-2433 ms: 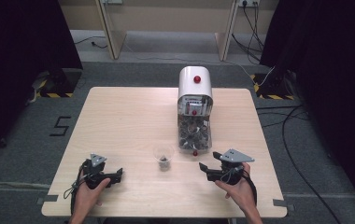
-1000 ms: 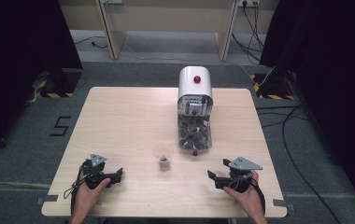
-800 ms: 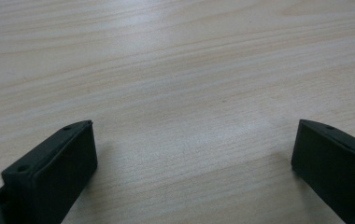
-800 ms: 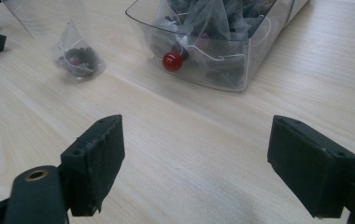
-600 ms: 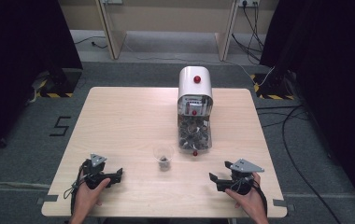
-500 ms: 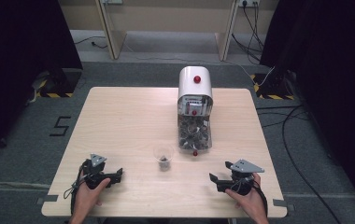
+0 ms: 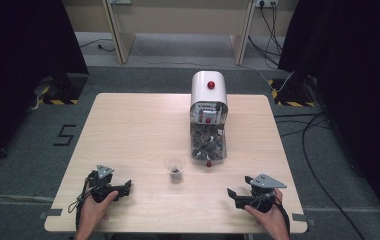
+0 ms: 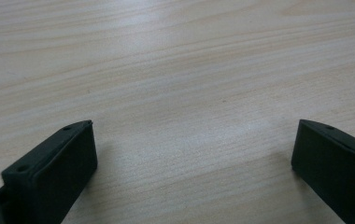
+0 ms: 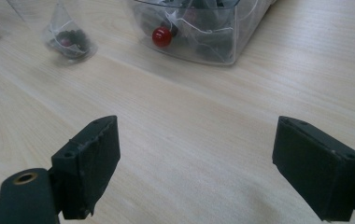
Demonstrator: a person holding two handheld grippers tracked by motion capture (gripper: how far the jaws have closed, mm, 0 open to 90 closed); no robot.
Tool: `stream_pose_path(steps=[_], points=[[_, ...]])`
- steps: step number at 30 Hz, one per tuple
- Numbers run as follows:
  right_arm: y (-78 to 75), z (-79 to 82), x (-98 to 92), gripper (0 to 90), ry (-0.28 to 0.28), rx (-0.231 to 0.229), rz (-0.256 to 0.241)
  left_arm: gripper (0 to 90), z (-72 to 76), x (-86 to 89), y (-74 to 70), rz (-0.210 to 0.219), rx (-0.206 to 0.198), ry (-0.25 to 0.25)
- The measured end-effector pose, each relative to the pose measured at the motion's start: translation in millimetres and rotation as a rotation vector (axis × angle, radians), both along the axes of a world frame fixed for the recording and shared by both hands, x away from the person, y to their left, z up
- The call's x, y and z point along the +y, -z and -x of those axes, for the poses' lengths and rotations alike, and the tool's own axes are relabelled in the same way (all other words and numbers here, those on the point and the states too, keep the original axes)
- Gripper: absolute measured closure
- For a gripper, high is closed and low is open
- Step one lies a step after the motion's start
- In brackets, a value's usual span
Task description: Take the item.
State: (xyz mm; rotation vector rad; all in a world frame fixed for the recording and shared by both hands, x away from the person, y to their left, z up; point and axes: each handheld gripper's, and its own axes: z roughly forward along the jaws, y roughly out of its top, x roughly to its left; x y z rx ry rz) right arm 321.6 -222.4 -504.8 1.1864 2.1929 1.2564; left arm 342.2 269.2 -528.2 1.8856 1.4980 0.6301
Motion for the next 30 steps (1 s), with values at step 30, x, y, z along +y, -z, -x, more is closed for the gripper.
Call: stream_pose_path(steps=[30], points=[[11.7,24.3,-4.0,16.2,0.029,0.001,0.037,0.0,0.0,0.0,0.0,0.000,0.000,0.000]])
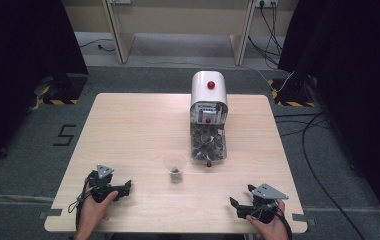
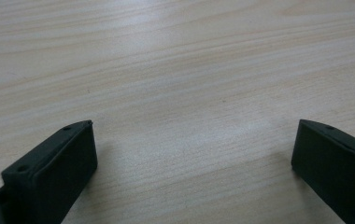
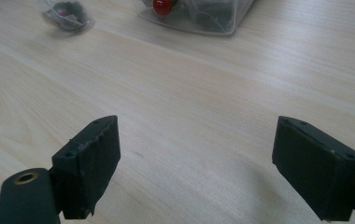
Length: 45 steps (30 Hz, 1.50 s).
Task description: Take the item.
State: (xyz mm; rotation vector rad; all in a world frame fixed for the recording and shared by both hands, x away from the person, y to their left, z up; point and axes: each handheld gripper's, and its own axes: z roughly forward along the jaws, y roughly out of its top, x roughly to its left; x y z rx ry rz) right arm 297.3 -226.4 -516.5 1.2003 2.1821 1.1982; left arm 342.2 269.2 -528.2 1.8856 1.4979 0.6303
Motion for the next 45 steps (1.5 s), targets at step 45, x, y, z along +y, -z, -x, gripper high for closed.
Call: stream_pose_path(steps=[45], points=[[11.4,37.0,-22.2,16.2,0.086,-0.023,0.049,0.0,0.0,0.0,0.0,0.000,0.000,0.000]])
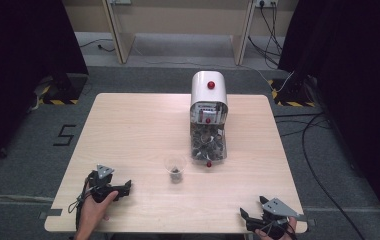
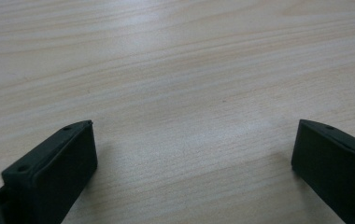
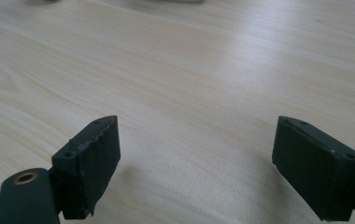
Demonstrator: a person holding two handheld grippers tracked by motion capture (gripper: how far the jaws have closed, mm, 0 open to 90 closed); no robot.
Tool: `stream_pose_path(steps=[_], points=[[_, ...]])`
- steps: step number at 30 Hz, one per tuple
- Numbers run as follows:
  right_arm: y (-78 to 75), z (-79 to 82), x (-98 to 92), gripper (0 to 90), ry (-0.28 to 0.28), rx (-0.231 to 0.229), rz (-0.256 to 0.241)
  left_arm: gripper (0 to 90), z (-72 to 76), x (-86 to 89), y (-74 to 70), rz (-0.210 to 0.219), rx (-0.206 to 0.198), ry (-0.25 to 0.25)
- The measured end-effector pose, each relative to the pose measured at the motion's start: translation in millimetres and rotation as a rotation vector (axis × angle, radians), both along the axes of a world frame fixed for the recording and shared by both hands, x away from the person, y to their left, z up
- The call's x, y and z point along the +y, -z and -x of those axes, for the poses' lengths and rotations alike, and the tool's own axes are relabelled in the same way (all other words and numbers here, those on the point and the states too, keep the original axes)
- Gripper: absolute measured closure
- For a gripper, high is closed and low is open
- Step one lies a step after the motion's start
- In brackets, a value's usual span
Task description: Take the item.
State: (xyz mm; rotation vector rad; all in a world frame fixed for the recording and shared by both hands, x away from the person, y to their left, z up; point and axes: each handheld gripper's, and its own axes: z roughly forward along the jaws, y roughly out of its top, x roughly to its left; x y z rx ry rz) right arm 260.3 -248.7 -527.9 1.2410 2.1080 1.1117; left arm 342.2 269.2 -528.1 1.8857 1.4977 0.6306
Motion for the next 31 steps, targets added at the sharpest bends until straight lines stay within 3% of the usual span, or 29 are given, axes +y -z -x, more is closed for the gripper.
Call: stream_pose_path(steps=[3,4,31], points=[[2.1,0.4,-1.7,16.1,0.001,0.007,0.011,0.0,0.0,0.1,-0.1,-0.002,0.001,0.001],[4.0,1.0,-2.2,15.4,0.001,0.001,0.037,0.0,0.0,0.0,0.0,0.000,0.000,0.000],[5.8,1.8,-2.4,13.1,-0.008,-0.006,0.031,0.0,0.1,0.1,-0.1,-0.002,0.002,0.001]])
